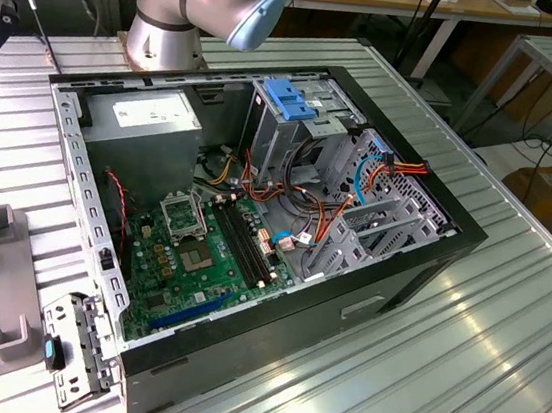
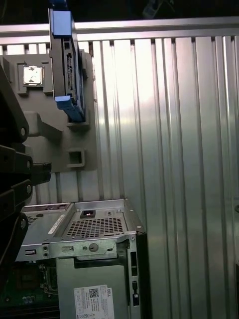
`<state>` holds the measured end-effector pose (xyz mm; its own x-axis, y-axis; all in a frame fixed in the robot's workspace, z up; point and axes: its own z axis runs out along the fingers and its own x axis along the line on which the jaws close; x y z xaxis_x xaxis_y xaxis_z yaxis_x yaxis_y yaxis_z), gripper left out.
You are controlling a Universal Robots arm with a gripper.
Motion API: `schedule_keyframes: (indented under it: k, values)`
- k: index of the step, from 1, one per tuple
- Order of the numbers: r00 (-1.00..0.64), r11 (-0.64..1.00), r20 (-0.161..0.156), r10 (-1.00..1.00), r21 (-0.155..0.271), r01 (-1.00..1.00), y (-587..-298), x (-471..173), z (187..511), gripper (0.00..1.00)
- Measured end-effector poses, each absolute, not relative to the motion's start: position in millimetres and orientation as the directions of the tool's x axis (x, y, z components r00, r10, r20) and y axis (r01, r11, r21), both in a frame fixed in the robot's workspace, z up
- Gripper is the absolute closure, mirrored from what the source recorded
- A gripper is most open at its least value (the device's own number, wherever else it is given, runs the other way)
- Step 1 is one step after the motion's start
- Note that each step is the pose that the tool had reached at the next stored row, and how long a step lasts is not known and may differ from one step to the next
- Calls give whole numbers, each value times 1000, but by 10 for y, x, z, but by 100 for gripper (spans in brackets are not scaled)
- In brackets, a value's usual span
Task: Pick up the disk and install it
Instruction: 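Reach for the disk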
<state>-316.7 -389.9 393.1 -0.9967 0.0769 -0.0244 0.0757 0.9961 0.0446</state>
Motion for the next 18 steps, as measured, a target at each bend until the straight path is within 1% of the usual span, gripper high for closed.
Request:
schedule_keyframes:
  k: [18]
  values:
    - [-997, 996, -24, 77, 45, 76, -3898, -3217, 3931, 89]
